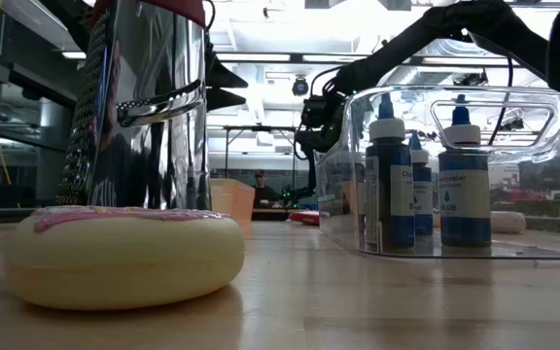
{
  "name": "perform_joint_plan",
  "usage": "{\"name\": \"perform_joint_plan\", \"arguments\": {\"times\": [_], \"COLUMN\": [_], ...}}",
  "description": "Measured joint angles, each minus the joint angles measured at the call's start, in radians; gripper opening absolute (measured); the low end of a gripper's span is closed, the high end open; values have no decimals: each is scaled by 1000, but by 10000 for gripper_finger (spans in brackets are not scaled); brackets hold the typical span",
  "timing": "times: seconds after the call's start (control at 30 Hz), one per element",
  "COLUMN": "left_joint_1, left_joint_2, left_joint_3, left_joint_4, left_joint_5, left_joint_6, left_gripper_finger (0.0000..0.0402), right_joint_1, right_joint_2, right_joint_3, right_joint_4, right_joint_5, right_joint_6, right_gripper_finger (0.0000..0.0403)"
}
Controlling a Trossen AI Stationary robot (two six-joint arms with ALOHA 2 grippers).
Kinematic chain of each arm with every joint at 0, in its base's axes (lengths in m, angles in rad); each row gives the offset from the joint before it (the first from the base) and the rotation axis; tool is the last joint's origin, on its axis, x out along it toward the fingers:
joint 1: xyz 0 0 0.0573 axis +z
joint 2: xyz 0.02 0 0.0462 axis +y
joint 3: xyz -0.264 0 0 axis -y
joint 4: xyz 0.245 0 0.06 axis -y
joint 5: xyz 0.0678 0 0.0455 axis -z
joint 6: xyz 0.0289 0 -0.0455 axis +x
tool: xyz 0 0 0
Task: Pick & Place Food Item
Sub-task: Put the red popcorn pack into the orange bin
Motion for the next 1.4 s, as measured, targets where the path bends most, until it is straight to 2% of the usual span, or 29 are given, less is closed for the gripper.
{"name": "perform_joint_plan", "arguments": {"times": [0.13,0.53,0.73,0.93,1.4], "left_joint_1": [0,0,0,0,0], "left_joint_2": [0,0,0,0,0], "left_joint_3": [0,0,0,0,0], "left_joint_4": [0,0,-1,-1,-1], "left_joint_5": [0,0,0,21,27], "left_joint_6": [0,-1,-1,-2,-5], "left_gripper_finger": [223,223,223,223,223], "right_joint_1": [0,-23,-22,-19,-6], "right_joint_2": [0,0,44,57,61], "right_joint_3": [0,0,-2,-3,-3], "right_joint_4": [12,-9,-19,-22,-77], "right_joint_5": [41,39,44,116,113], "right_joint_6": [44,132,144,155,142], "right_gripper_finger": [150,150,150,150,150]}}
